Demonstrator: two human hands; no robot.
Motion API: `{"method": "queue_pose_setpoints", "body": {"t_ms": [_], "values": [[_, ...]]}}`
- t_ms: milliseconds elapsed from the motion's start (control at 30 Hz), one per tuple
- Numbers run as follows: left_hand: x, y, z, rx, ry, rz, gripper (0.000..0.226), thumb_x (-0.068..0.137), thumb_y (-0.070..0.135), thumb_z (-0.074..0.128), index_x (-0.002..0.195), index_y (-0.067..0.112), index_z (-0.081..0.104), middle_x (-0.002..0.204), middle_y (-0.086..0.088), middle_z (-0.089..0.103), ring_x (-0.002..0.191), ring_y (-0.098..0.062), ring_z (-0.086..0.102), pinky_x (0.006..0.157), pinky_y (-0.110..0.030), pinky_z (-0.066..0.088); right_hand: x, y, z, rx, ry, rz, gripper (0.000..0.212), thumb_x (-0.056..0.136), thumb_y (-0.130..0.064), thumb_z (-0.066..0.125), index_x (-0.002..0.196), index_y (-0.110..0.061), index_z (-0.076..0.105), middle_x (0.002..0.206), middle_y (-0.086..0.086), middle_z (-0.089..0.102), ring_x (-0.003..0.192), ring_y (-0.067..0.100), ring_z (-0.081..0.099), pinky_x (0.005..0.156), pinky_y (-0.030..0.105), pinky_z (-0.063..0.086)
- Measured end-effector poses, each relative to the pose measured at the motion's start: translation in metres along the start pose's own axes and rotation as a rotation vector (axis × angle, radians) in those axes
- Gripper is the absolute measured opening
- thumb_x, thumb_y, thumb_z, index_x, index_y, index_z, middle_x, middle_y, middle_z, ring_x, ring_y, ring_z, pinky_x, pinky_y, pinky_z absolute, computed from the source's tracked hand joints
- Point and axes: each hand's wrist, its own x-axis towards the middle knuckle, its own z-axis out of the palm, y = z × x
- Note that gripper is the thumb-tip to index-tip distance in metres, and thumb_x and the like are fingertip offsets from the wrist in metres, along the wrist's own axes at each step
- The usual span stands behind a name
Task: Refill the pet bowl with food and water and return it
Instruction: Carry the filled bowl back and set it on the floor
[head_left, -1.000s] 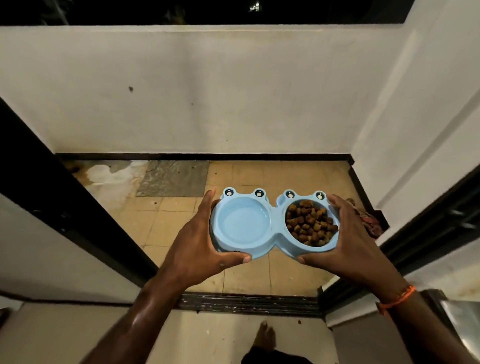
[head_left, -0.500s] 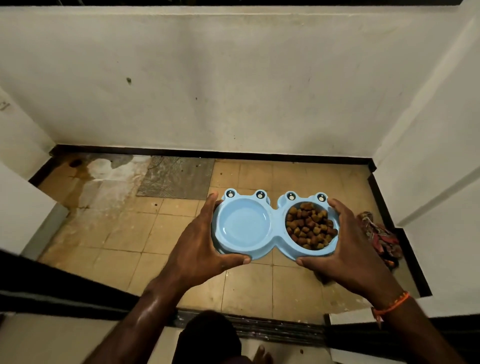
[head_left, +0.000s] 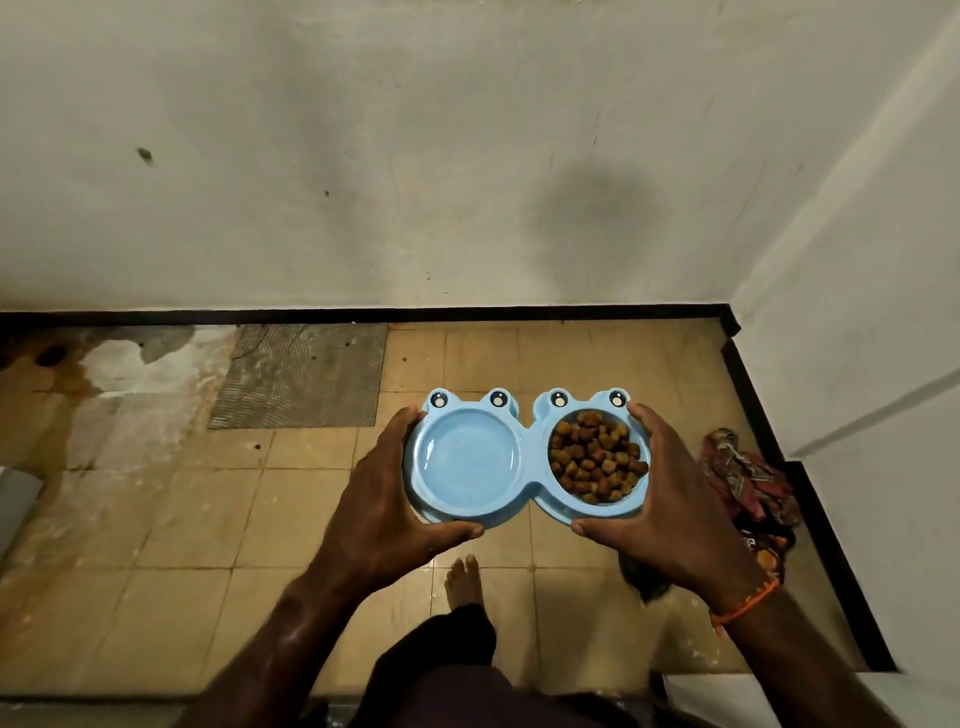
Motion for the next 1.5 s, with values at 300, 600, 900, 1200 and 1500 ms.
{"method": "queue_pose_setpoints", "body": {"t_ms": [300, 600, 900, 1200, 1500], "values": [[0.112, -0.032, -0.011, -0.021, -0.038, 0.020, 0.106, 0.054, 0.055, 0.094, 0.140, 0.050, 0.032, 0.133, 0.064, 0.025, 0.124, 0.034, 0.030, 0.095, 0.010, 0.023, 0.107, 0.000, 0.013, 0.043, 0.023, 0.001, 0.125, 0.051, -0.053, 0.094, 0.142, -0.063, 0.009, 0.148, -0.024, 0.032, 0.138, 0.008, 0.041, 0.104, 0.029, 0.043], [0.202, -0.069, 0.013, -0.044, -0.044, 0.010, 0.113, 0.057, 0.050, 0.097, 0.138, 0.070, 0.021, 0.136, 0.058, 0.029, 0.127, 0.027, 0.035, 0.098, 0.007, 0.026, 0.204, 0.042, 0.029, 0.055, -0.034, 0.019, 0.127, 0.051, -0.062, 0.087, 0.154, -0.037, 0.017, 0.155, -0.010, 0.036, 0.141, 0.012, 0.040, 0.111, 0.035, 0.043], [0.279, -0.191, 0.119, 0.022, -0.078, -0.088, 0.123, 0.057, 0.073, 0.085, 0.156, 0.023, 0.033, 0.154, 0.016, 0.037, 0.142, 0.005, 0.032, 0.116, -0.018, 0.027, 0.299, 0.158, 0.102, 0.026, -0.066, -0.014, 0.121, 0.060, -0.066, 0.081, 0.156, -0.022, 0.022, 0.148, -0.015, 0.033, 0.136, 0.007, 0.039, 0.104, 0.026, 0.039], [0.334, -0.382, 0.266, 0.080, -0.104, -0.162, 0.121, 0.057, 0.067, 0.088, 0.154, 0.017, 0.036, 0.152, 0.003, 0.047, 0.139, -0.018, 0.046, 0.113, -0.047, 0.041, 0.379, 0.338, 0.267, -0.027, -0.118, 0.056, 0.126, 0.053, -0.044, 0.097, 0.154, -0.017, 0.027, 0.154, 0.004, 0.041, 0.140, 0.025, 0.041, 0.112, 0.041, 0.036], [0.361, -0.553, 0.396, 0.109, -0.155, -0.207, 0.120, 0.056, 0.070, 0.081, 0.151, 0.009, 0.041, 0.147, -0.005, 0.054, 0.133, -0.021, 0.049, 0.116, -0.018, 0.026, 0.423, 0.497, 0.429, -0.137, -0.172, 0.027, 0.117, 0.059, -0.055, 0.088, 0.150, -0.005, 0.035, 0.150, 0.014, 0.045, 0.137, 0.036, 0.044, 0.114, 0.045, 0.034]]}}
